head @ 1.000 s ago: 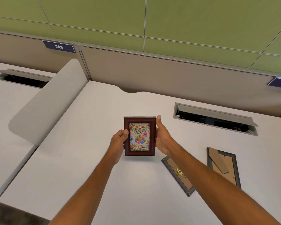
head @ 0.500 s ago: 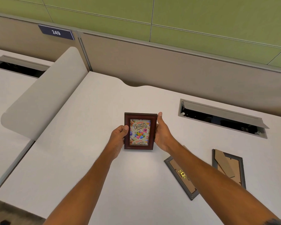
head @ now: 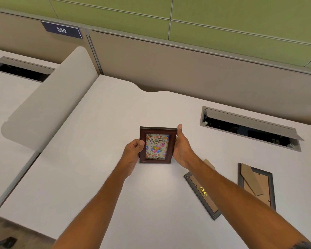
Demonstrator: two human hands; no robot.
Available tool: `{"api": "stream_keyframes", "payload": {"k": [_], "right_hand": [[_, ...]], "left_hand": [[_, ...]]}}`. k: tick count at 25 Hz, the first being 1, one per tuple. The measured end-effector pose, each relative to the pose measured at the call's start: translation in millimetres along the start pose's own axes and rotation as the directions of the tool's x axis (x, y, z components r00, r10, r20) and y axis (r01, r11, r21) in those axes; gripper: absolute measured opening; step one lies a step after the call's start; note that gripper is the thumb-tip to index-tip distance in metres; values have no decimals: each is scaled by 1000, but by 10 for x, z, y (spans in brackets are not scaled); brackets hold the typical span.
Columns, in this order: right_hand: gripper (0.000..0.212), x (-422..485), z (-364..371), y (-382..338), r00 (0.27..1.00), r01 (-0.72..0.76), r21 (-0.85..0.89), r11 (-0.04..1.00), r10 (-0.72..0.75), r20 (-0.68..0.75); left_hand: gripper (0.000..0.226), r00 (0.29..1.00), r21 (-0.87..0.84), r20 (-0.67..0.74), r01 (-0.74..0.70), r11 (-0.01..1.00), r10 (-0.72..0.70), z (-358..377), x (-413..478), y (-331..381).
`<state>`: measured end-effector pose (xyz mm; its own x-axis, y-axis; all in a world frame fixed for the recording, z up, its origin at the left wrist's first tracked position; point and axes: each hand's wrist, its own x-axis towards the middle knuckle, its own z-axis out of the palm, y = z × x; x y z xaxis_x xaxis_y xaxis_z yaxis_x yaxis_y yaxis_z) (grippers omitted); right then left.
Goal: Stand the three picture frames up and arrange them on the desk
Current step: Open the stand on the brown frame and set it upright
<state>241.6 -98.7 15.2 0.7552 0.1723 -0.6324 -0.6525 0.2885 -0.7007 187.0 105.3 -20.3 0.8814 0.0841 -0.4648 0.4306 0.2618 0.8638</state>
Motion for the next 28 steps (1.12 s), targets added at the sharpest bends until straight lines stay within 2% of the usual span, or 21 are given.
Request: {"api": "stream_keyframes", "payload": {"k": [4, 7, 10, 12, 14, 15, 17, 21, 26, 28], "right_hand": [[81, -1, 53, 18, 1000, 12, -28, 1000, -12, -14], [76, -45, 74, -7, 998, 36, -114, 993, -42, -52], [82, -118, -36, -55, 996, 55, -222, 973, -69, -52], [90, -209, -161, -115, 997, 59, -270, 961, -71, -32], [102, -305, -310, -169, 998, 59, -304, 951, -68, -18], [101, -364, -392, -189, 997, 62, -310, 949, -73, -21], [92, -485, -592, -197, 994, 85, -318, 944, -102, -35], [79, -749, -1063, -173, 989, 106, -362, 926, -136, -56], [42, -1147, -1621, -132, 967, 43, -497, 867, -161, -198], [32, -1273, -1851, -57, 949, 9, -597, 802, -195, -248]], "left_hand": [[24, 1000, -58, 7, -4, 998, 4, -62, -56, -80], [23, 1000, -61, 3, -27, 998, 28, -69, -125, -99], [40, 996, -63, -30, -83, 995, 81, -143, -198, -124], [46, 983, -92, -171, -80, 993, 63, -189, -300, -142], [38, 918, -170, -396, -99, 980, 24, -202, -413, -181], [40, 875, -192, -483, -129, 973, 21, -200, -473, -211], [49, 836, -192, -549, -153, 969, 24, -157, -617, -259], [51, 862, -140, -508, -67, 988, -14, 84, -901, -357], [35, 921, -38, -385, 42, 998, -53, 635, -1237, -621], [29, 940, 8, -323, 115, 993, -107, 870, -1368, -746]]}}
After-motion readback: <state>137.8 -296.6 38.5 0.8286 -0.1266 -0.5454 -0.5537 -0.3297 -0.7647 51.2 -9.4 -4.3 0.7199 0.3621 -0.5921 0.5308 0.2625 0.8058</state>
